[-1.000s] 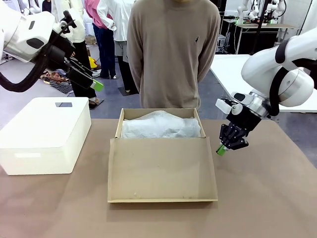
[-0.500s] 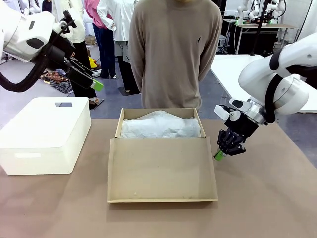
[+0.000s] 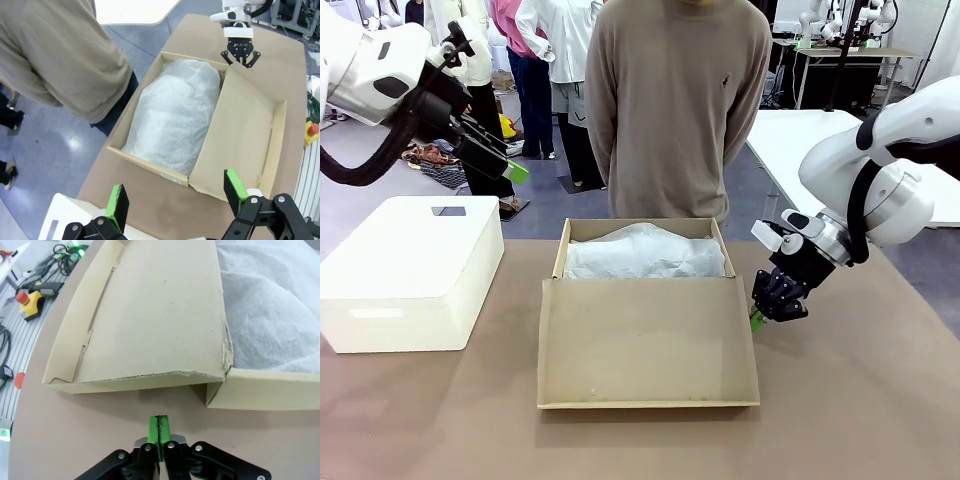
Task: Pack the shoes into the box.
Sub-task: Close the Shoes Box.
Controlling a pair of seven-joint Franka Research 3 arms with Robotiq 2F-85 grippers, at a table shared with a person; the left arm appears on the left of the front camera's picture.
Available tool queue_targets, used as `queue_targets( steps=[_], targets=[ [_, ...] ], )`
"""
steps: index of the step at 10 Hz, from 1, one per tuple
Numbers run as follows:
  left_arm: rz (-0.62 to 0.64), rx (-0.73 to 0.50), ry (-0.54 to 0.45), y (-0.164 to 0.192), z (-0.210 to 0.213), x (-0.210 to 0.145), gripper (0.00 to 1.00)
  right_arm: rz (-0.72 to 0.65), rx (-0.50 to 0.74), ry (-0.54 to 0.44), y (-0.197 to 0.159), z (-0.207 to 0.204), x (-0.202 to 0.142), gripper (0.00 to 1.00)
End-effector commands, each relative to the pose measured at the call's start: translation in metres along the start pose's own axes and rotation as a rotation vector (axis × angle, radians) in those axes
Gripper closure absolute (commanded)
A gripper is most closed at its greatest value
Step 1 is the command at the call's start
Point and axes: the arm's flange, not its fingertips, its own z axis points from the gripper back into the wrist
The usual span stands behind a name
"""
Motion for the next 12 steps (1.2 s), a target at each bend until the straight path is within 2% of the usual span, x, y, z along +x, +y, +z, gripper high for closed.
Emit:
queue_targets(
  steps=[1, 5, 12],
  targets=[
    [-0.008, -0.019, -0.018, 0.002, -0.001, -0.002, 0.00, 0.052, -0.019, -0.063, -0.003, -0.007, -0.004, 1.00],
    [-0.008, -0.019, -0.018, 0.002, -0.001, -0.002, 0.00, 0.075, 0.023, -0.089, -0.009, -0.020, 0.001, 1.00],
    [-0.008, -0.019, -0.018, 0.002, -0.001, -0.002, 0.00, 0.141, 0.155, -0.177, 0.005, -0.017, 0.004, 1.00]
  ],
)
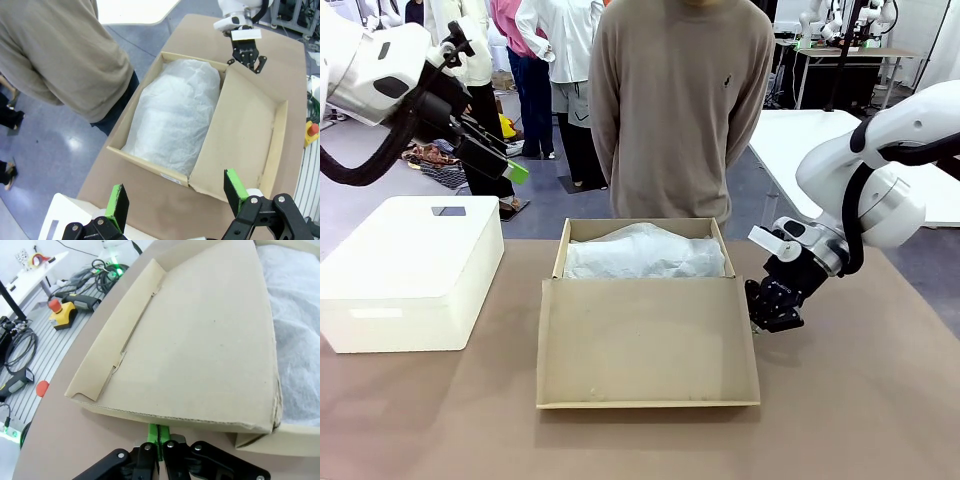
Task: Pack the shoes into the box.
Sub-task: Close the Shoes Box.
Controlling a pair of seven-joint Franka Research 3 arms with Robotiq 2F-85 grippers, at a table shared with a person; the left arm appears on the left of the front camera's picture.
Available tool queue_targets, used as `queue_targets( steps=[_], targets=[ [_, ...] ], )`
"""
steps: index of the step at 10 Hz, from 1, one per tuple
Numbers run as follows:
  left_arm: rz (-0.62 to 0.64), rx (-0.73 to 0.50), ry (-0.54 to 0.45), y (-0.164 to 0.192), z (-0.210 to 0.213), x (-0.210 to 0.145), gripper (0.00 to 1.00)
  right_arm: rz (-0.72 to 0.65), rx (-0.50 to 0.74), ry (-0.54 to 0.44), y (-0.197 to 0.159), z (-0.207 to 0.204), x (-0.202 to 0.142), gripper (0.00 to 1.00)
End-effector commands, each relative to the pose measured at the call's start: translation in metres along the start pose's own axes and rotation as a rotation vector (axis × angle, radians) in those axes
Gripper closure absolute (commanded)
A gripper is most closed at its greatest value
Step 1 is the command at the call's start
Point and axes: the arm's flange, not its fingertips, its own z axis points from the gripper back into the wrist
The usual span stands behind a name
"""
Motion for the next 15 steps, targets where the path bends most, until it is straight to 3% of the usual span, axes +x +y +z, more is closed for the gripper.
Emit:
queue_targets(
  steps=[1, 6, 15],
  targets=[
    [-0.008, -0.018, -0.018, 0.002, -0.001, -0.002, 0.00, 0.051, 0.031, -0.039, -0.001, 0.003, 0.000, 1.00],
    [-0.008, -0.018, -0.018, 0.002, -0.001, -0.002, 0.00, 0.085, 0.063, -0.156, 0.006, 0.008, 0.004, 1.00],
    [-0.008, -0.018, -0.018, 0.002, -0.001, -0.002, 0.00, 0.055, -0.049, -0.483, 0.022, 0.029, 0.013, 1.00]
  ],
)
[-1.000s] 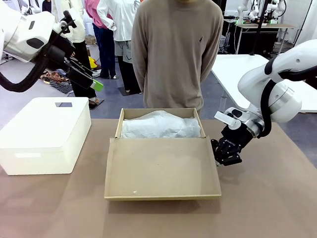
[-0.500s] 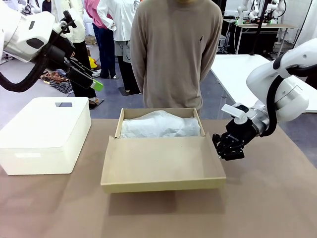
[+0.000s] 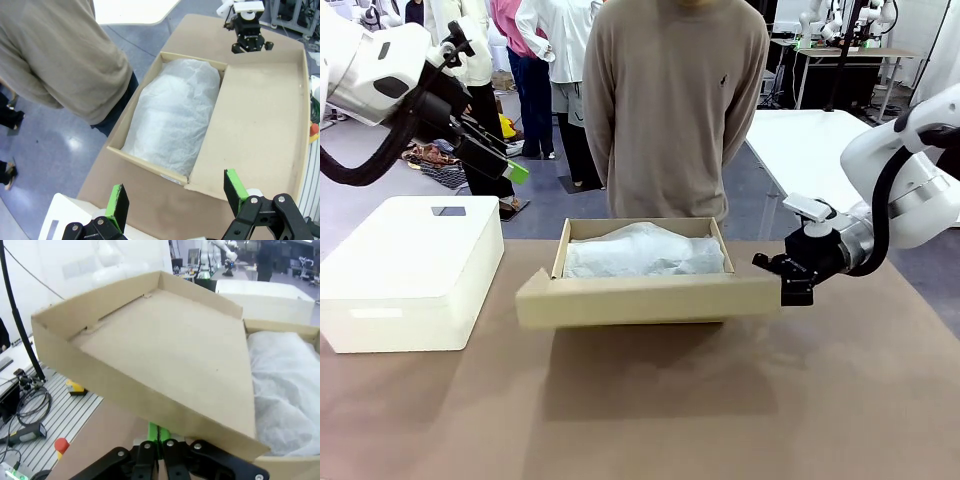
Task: Pack the shoes into the box.
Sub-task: Close the Shoes Box.
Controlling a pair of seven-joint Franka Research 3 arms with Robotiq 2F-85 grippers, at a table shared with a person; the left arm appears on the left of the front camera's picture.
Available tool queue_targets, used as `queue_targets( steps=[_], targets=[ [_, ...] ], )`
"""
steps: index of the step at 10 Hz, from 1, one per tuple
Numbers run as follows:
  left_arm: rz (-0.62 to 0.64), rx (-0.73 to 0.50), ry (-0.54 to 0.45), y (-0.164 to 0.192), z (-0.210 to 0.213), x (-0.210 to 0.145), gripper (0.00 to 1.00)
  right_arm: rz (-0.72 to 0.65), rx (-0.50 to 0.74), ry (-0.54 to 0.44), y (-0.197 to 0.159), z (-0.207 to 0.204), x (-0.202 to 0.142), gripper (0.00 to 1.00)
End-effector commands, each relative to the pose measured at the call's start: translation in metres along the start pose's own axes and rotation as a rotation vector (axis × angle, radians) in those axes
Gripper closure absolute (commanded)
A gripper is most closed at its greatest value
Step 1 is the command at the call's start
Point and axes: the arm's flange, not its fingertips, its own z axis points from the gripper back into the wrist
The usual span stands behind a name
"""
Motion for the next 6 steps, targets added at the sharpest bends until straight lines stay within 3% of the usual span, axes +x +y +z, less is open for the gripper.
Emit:
queue_targets(
  steps=[1, 6],
  targets=[
    [-0.008, -0.018, -0.018, 0.002, -0.001, -0.002, 0.00, 0.011, -0.060, -0.089, 0.007, 0.002, 0.006, 1.00],
    [-0.008, -0.018, -0.018, 0.002, -0.001, -0.002, 0.00, -0.004, -0.211, -0.181, 0.010, 0.008, 0.022, 1.00]
  ],
)
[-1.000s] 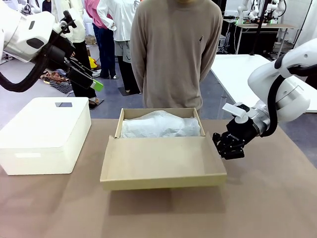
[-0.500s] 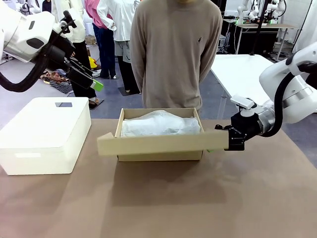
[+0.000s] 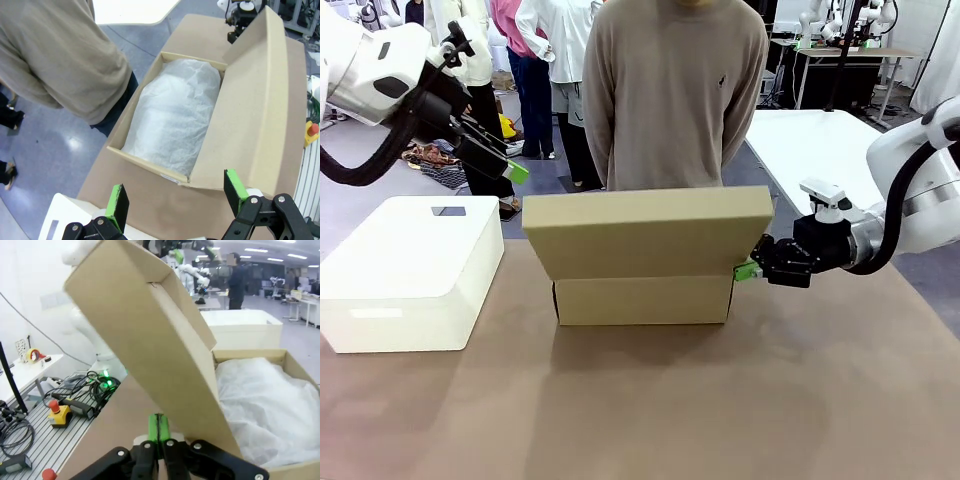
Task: Pack the shoes into the box.
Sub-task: Close the Shoes Box.
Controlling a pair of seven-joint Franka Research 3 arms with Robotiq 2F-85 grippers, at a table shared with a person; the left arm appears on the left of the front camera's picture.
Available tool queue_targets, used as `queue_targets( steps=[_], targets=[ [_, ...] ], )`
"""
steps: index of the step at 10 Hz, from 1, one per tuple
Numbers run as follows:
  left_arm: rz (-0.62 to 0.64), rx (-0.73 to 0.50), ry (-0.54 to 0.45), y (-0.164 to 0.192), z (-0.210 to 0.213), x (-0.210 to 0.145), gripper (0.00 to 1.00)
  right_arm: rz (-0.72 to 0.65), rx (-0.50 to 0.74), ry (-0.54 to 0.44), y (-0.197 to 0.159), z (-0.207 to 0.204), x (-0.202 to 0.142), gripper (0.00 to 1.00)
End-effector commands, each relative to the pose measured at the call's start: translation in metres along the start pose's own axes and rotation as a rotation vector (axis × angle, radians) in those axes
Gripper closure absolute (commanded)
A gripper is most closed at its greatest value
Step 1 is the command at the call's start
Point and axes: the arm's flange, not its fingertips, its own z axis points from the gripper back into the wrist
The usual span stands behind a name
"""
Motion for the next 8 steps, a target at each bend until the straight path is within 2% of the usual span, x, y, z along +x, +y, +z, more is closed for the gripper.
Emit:
queue_targets(
  steps=[1, 5, 8],
  targets=[
    [-0.008, -0.018, -0.018, 0.002, -0.001, -0.002, 0.00, -0.005, -0.074, -0.036, 0.006, -0.003, 0.010, 1.00],
    [-0.008, -0.018, -0.018, 0.002, -0.001, -0.002, 0.00, -0.024, -0.161, -0.028, -0.003, -0.002, 0.022, 1.00],
    [-0.008, -0.018, -0.018, 0.002, -0.001, -0.002, 0.00, -0.026, -0.290, -0.023, -0.015, -0.003, 0.031, 1.00]
  ],
)
